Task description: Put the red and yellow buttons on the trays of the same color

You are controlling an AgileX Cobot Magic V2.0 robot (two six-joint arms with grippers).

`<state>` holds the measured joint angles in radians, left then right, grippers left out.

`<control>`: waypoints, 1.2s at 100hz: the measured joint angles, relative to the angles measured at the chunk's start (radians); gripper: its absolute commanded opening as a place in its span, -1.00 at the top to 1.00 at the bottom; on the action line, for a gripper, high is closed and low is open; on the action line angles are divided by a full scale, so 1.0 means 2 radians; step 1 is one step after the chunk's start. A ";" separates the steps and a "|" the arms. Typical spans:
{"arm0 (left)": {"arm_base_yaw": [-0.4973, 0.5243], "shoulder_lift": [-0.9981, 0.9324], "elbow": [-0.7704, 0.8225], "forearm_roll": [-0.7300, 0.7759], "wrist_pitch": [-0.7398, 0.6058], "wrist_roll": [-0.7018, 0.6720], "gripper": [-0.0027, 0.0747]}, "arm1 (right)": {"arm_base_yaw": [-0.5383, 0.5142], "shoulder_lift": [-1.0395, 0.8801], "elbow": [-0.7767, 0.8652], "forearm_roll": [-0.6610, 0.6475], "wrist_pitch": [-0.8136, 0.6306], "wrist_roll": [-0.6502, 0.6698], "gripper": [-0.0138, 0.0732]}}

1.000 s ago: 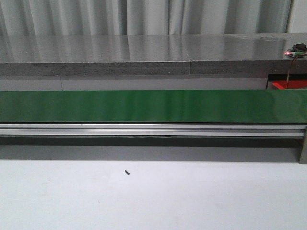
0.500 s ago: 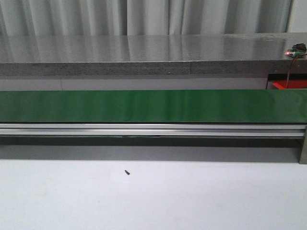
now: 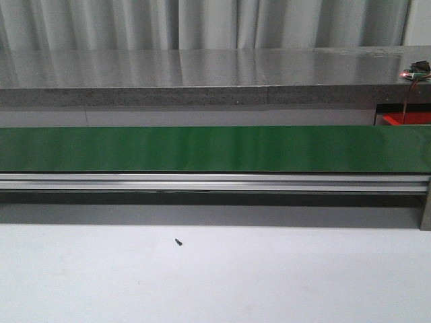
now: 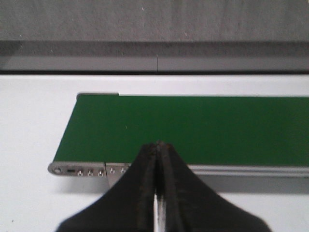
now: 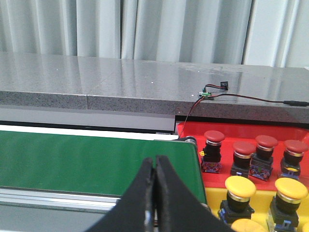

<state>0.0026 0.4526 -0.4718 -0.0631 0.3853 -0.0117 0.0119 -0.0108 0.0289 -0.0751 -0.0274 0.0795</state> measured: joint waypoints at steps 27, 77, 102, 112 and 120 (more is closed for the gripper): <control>0.001 -0.067 0.088 0.016 -0.119 -0.016 0.98 | 0.000 0.000 0.000 0.000 0.000 0.000 0.96; 0.021 -0.195 0.226 0.018 -0.193 -0.017 0.98 | 0.000 0.000 0.000 0.000 0.000 0.000 0.96; 0.021 -0.229 0.240 0.008 -0.193 -0.017 0.98 | 0.000 0.000 0.000 0.000 -0.001 0.000 0.96; 0.022 -0.229 0.240 0.008 -0.179 -0.017 0.98 | 0.000 0.000 0.000 0.000 -0.001 0.000 0.96; 0.022 -0.229 0.240 0.008 -0.166 -0.017 0.98 | 0.000 0.000 0.000 0.000 -0.001 0.000 0.96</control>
<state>0.0463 -0.0051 0.0074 -0.0469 0.0541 -0.0458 0.0119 -0.0113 0.0289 -0.0751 -0.0290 0.0795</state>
